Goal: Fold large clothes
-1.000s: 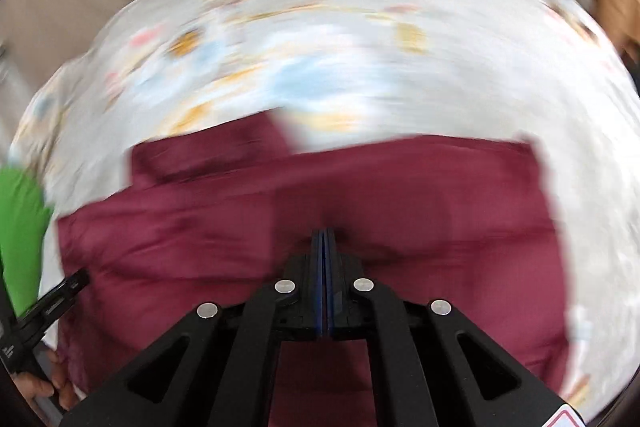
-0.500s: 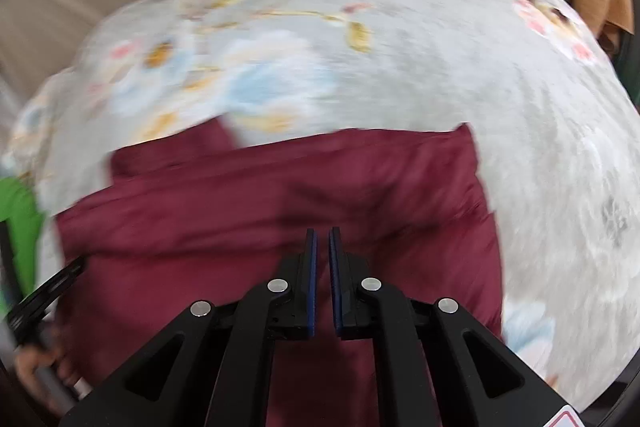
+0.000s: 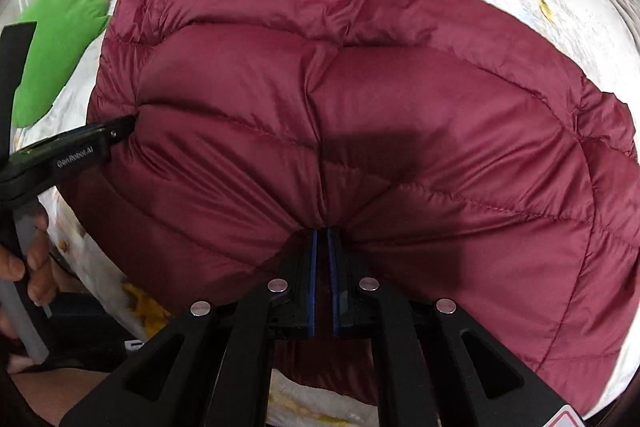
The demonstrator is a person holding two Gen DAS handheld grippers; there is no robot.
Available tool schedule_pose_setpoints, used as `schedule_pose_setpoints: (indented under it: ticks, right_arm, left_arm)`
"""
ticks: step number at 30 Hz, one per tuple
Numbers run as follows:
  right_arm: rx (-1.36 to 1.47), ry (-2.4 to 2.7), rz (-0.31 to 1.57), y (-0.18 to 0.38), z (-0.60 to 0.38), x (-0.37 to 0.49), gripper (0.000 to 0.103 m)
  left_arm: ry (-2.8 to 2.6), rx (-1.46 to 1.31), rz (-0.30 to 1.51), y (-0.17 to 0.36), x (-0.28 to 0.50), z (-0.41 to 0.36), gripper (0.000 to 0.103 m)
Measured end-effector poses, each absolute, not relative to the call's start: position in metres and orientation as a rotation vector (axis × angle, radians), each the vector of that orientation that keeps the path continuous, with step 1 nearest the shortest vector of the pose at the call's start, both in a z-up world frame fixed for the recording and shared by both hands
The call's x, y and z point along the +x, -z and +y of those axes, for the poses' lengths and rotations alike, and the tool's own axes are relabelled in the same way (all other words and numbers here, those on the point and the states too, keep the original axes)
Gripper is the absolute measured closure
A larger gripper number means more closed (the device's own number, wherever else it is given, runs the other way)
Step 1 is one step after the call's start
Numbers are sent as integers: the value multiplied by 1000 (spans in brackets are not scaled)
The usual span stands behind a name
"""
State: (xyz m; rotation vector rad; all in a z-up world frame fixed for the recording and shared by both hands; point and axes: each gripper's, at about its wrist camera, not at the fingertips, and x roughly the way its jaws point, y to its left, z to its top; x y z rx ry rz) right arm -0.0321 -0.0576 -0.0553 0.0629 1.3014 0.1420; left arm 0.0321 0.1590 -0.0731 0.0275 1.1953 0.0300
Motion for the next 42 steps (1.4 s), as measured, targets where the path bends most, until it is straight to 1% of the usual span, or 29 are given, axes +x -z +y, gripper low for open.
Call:
schedule_pose_setpoints:
  ticks: [5,8,10,15,19,22,23,24,27,32,33,34,35,36,37,39,40,42]
  right_arm:
    - [137,-113,1220,15,-70,-11,98]
    - [141,-86,1197,6,-75,17,98]
    - [142,-62,1191,9,-78,37,98]
    - [165,-40,1250,40,-72,83,98]
    - [155,-49,1287,62,-63,103,101]
    - [107,-47,1281,65,-54,105,101]
    - [107,-44,1278,61,-53,105,100]
    - [128,-50,1268,54,-53,103,96]
    - [183,-94,1235,36,-51,93,96]
    - [207,-111,1311,65,-44,101,97]
    - [219,-114,1315,69,-43,102,98]
    - [227,-120,1319,71,-43,103,98]
    - [228,-126,1322,73,-43,104,98]
    - [224,-131,1323,74,-42,105,98]
    - [221,-134,1323,75,-42,105,98]
    - [221,-140,1321,76,-40,106,98]
    - [223,-142,1320,77,-41,106,98]
    - [227,-146,1316,78,-41,106,98]
  left_arm:
    - [-71,-80,1159,46,23,189,48]
    - [-114,-139,1157,38,18,209,44]
    - [-126,-200,1161,39,14,222,41]
    - [-137,-338,1212,59,10,249,39]
    - [-118,-421,1217,69,9,260,30]
    - [-103,-473,1213,73,15,269,30]
    - [-102,-484,1207,72,17,271,30]
    - [-96,-494,1203,73,18,273,29]
    - [-64,-508,1221,82,23,274,25]
    - [-28,-535,1227,90,31,265,23]
    - [-12,-542,1227,90,33,263,27]
    - [6,-550,1226,89,35,261,38]
    - [39,-557,1226,86,36,258,43]
    - [48,-547,1224,84,36,254,54]
    - [63,-528,1216,80,36,251,73]
    - [123,-508,1171,61,33,245,91]
    - [150,-515,1145,49,30,242,94]
    - [211,-521,1105,25,25,234,96]
